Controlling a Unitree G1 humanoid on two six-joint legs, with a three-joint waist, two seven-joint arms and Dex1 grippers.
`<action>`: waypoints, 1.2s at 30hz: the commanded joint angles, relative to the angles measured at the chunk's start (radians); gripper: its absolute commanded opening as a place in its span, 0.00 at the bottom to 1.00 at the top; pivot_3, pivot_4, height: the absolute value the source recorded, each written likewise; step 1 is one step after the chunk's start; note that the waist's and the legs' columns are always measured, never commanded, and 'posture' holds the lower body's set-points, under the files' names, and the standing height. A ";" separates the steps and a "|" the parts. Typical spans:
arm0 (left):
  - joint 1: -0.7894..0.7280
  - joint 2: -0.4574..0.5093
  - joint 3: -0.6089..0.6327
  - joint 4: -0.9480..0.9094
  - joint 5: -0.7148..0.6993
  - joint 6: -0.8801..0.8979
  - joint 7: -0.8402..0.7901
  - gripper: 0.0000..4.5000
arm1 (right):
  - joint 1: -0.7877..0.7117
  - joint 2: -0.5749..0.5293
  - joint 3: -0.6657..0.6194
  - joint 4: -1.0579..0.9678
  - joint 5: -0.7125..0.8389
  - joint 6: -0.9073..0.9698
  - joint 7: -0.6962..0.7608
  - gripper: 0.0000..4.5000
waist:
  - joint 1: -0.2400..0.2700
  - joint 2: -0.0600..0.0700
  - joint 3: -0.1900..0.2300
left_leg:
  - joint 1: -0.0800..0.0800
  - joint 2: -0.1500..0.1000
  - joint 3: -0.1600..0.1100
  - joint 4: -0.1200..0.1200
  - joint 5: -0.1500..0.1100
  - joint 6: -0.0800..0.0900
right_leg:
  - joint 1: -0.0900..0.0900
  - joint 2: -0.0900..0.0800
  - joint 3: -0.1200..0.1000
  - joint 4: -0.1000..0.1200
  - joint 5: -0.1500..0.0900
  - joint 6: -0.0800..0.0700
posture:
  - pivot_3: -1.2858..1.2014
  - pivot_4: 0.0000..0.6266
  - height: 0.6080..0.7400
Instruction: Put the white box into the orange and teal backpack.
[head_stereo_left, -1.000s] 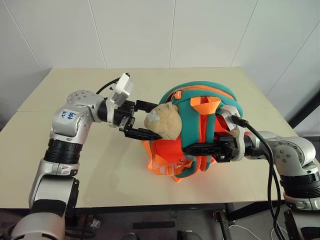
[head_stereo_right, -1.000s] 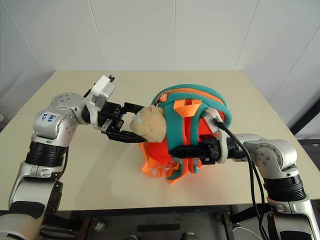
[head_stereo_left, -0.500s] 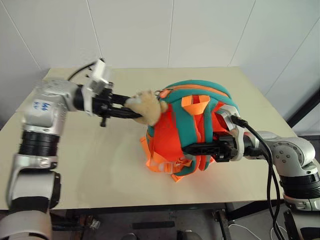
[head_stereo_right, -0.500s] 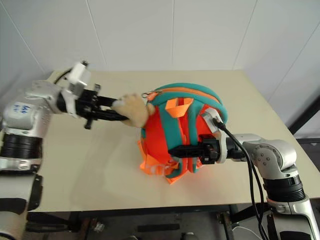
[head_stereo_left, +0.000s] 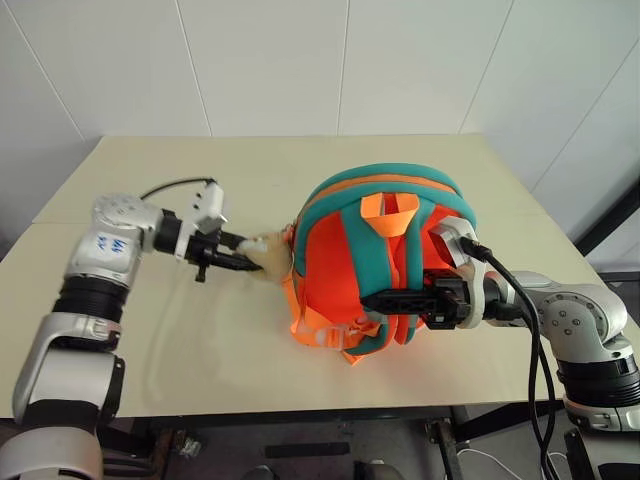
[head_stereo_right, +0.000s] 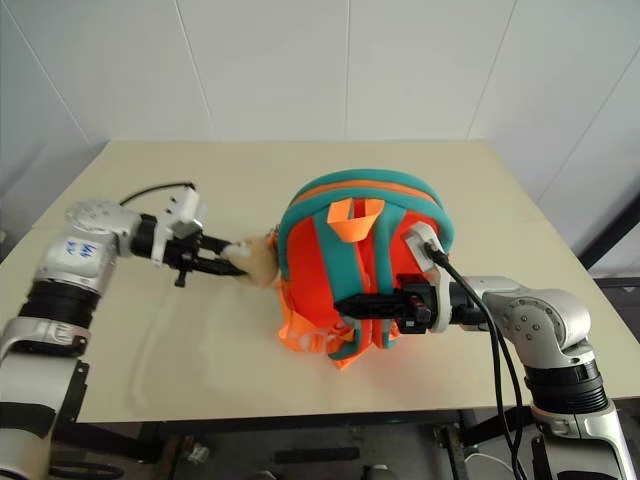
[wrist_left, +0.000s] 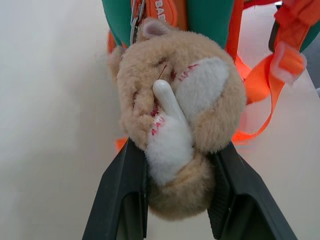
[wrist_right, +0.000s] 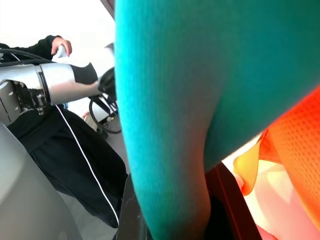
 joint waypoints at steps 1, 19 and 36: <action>0.031 -0.045 -0.020 -0.049 0.008 -0.013 -0.019 0.31 | 0.008 0.010 -0.043 -0.034 0.037 -0.003 -0.027 0.00 | 0.001 0.000 0.000 | 0.000 0.000 0.000 0.000 0.000 0.000 | 0.000 0.000 0.000 0.000 0.000 0.000 | 0.52 0.24 1.00; 0.359 0.157 0.242 -0.563 -0.190 0.302 0.061 1.00 | 0.261 -0.197 -0.246 -0.261 -0.109 -0.207 -0.072 0.59 | 0.000 0.000 0.000 | 0.001 0.000 0.001 0.000 -0.001 0.001 | 0.001 0.000 0.002 -0.002 0.000 0.000 | 0.52 0.24 1.00; 0.693 0.197 0.427 -0.833 -0.325 0.427 0.232 1.00 | 0.263 -0.277 -0.223 0.138 -0.415 -0.636 0.106 1.00 | -0.023 0.000 0.000 | 0.005 0.000 0.003 -0.001 -0.001 0.002 | 0.004 0.000 0.004 -0.005 0.004 0.000 | 0.52 0.24 1.00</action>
